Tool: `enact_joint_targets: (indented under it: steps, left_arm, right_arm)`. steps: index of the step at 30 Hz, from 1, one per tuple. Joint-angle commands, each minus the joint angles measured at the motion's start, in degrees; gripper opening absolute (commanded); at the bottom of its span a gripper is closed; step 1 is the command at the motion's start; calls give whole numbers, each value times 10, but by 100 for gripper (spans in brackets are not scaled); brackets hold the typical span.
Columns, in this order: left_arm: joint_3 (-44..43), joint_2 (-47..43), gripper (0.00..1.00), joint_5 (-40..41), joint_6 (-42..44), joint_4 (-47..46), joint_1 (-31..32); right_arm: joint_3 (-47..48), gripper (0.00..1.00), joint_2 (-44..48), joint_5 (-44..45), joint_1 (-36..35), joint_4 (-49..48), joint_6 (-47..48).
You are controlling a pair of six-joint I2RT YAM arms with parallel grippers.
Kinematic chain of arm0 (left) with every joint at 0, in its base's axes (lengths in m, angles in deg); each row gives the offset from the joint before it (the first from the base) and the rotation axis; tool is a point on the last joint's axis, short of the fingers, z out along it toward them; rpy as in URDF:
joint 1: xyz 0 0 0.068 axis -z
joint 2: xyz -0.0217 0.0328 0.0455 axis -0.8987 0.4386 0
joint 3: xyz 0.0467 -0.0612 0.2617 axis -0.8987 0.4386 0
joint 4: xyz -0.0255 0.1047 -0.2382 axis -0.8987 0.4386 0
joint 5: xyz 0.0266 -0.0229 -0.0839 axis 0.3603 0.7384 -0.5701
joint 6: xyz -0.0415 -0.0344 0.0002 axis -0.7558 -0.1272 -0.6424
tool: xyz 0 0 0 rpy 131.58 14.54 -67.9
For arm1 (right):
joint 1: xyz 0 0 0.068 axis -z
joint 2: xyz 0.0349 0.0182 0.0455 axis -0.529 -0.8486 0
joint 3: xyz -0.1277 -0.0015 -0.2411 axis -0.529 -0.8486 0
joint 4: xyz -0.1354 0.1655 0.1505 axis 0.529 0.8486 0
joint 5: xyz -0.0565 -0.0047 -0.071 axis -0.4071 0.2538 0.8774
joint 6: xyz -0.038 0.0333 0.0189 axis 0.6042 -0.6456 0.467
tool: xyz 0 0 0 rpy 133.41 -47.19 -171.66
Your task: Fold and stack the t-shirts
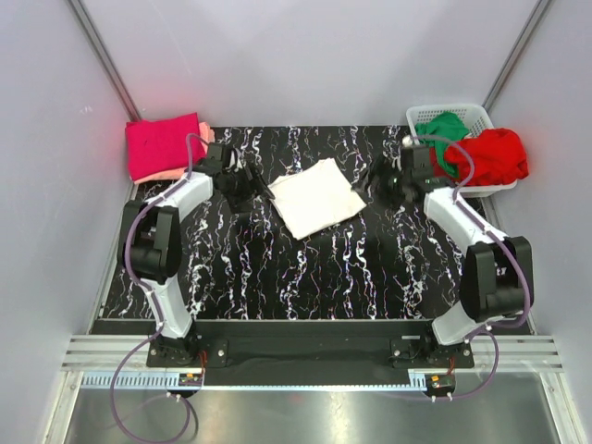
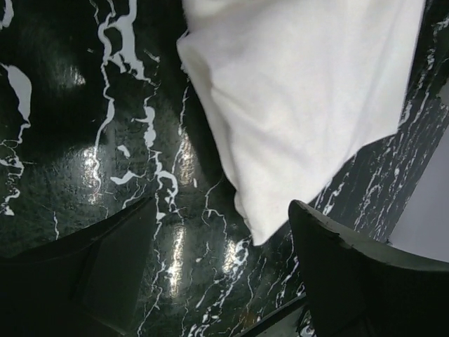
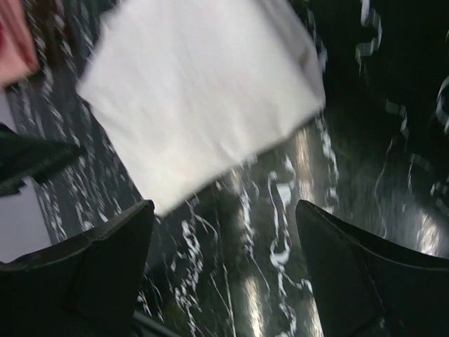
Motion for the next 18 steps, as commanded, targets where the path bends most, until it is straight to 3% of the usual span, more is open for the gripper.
enact_joint_targets:
  steps: [1, 5, 8, 12, 18]
  left_arm:
    - [54, -14, 83, 1, -26, -113, 15]
    - [89, 0, 85, -4, -61, -208, 22]
    - [119, 12, 86, 16, -102, -273, 31]
    - [143, 42, 84, 31, -151, -355, 42]
    - [110, 112, 67, 92, -214, -355, 79]
  right_arm:
    - [-125, 88, 43, -23, -61, -78, -10]
    - [-241, 88, 97, -18, -140, -136, -17]
    - [-337, 87, 131, -55, -159, -244, -68]
    - [-395, 89, 208, -50, -160, -282, -85]
    - [-399, 89, 182, -84, -159, -312, -83]
